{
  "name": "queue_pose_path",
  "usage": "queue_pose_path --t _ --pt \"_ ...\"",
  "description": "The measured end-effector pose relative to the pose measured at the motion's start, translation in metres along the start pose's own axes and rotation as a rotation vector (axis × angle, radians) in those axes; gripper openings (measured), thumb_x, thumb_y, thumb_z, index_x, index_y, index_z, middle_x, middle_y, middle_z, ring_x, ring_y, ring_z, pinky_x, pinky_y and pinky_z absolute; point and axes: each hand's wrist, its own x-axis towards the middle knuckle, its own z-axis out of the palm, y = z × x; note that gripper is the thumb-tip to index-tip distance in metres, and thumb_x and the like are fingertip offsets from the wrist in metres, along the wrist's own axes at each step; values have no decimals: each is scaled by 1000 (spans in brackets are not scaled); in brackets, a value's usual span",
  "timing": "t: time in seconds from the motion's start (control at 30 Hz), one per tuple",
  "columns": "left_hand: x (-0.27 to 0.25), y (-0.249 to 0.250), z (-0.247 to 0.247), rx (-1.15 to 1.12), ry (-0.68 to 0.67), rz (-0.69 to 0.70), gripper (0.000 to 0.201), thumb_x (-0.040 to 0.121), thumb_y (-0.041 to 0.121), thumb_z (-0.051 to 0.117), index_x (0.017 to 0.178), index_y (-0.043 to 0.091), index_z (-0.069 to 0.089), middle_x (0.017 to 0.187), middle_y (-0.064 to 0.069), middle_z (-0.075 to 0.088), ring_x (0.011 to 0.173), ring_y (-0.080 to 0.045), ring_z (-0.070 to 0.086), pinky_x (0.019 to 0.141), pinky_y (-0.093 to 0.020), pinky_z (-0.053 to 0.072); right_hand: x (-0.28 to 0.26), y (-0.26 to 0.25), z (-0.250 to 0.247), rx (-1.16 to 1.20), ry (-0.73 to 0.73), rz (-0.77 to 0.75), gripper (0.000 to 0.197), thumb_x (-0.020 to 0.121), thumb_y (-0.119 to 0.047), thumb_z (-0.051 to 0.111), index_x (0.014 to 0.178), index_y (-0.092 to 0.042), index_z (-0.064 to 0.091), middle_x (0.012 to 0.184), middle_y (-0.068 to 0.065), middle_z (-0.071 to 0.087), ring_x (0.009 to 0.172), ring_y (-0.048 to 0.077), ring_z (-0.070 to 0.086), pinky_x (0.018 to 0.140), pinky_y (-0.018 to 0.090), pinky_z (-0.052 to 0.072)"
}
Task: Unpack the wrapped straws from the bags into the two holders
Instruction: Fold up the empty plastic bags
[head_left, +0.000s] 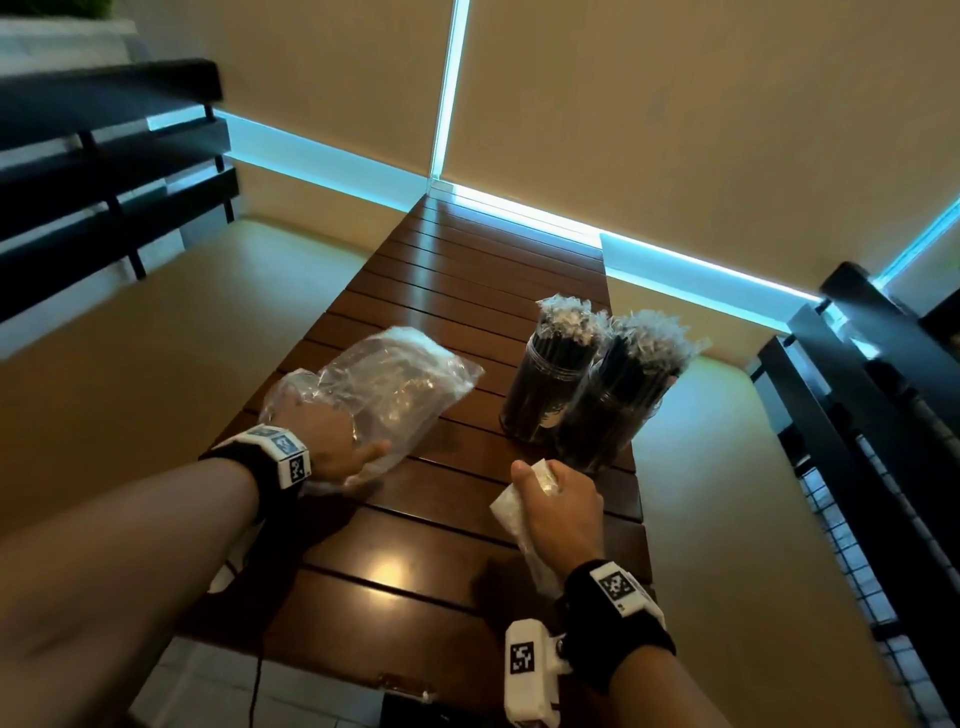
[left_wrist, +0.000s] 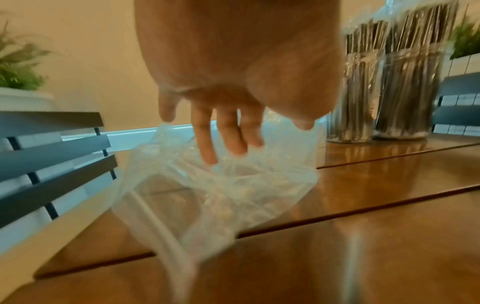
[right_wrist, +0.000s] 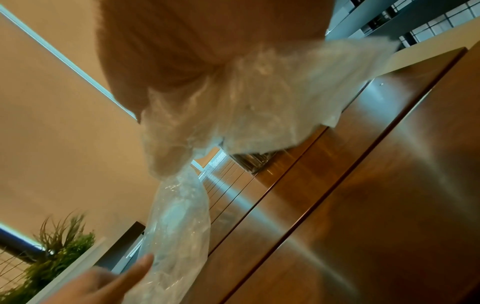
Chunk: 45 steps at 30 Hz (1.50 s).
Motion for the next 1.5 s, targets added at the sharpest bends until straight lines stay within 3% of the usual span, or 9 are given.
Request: queue_pose_path --t 0.13,0.3,0.43,0.6,0.73,0.83,1.0,1.2,1.5 --pt "10 5 -23 -125 368 0 104 64 98 28 133 24 51 136 -5 47 118 -26 53 98 -52 45 -2 -5 6 -65 -70 -5 32 81 -36 71 63 -11 62 60 -1 63 62 12 60 62 32 47" --pt "22 69 -14 -230 98 292 125 59 90 56 152 42 -11 165 0 -2 150 -29 11 112 -65 27 0 -5 7 -131 -128 -13 33 75 -33 72 54 -13 55 50 -7 54 53 7 52 56 32 44" --pt "14 91 14 -325 -72 400 83 75 50 74 146 31 34 142 -8 36 129 -31 43 102 -48 44 4 -2 1 -187 -145 -55 16 73 -35 71 76 -25 60 82 -9 60 76 11 58 71 33 50" --pt "-26 78 17 -303 -228 595 27 85 24 65 110 13 69 111 -8 65 101 -26 63 79 -24 44 -3 -12 0 -598 -530 -234 71 78 -41 66 139 -52 31 143 -15 31 110 22 60 91 35 51" --pt "-41 60 6 -308 -379 626 32 78 19 53 98 11 76 98 -6 75 89 -23 69 81 -31 56 -14 -24 24 -791 -633 -313 61 87 -56 56 141 -53 29 152 -3 21 113 35 59 95 45 50" --pt "-35 51 -12 -285 -236 597 23 78 20 53 85 12 74 83 -5 73 74 -21 67 69 -32 57 -24 -22 41 -927 -677 -277 54 92 -69 42 134 -37 51 145 1 30 112 34 58 92 46 50" --pt "11 45 -59 -389 631 147 40 88 50 53 114 20 62 119 -3 56 104 -19 55 95 -44 47 -42 -13 57 -922 -591 -300 53 95 -53 48 141 -27 42 141 4 35 96 29 65 69 35 46" --pt "32 58 -75 -252 -93 -38 47 81 62 63 97 18 55 113 -6 67 95 -29 62 85 -40 47 -48 -10 50 -864 -649 -285 43 90 -51 58 123 -25 52 131 2 37 96 33 64 75 39 49" --pt "31 45 -73 -293 501 -147 57 73 35 67 126 20 51 128 -10 49 118 -32 47 103 -51 31 -43 9 43 -774 -794 -86 74 82 -56 62 145 -43 25 151 9 26 120 42 55 99 49 48"
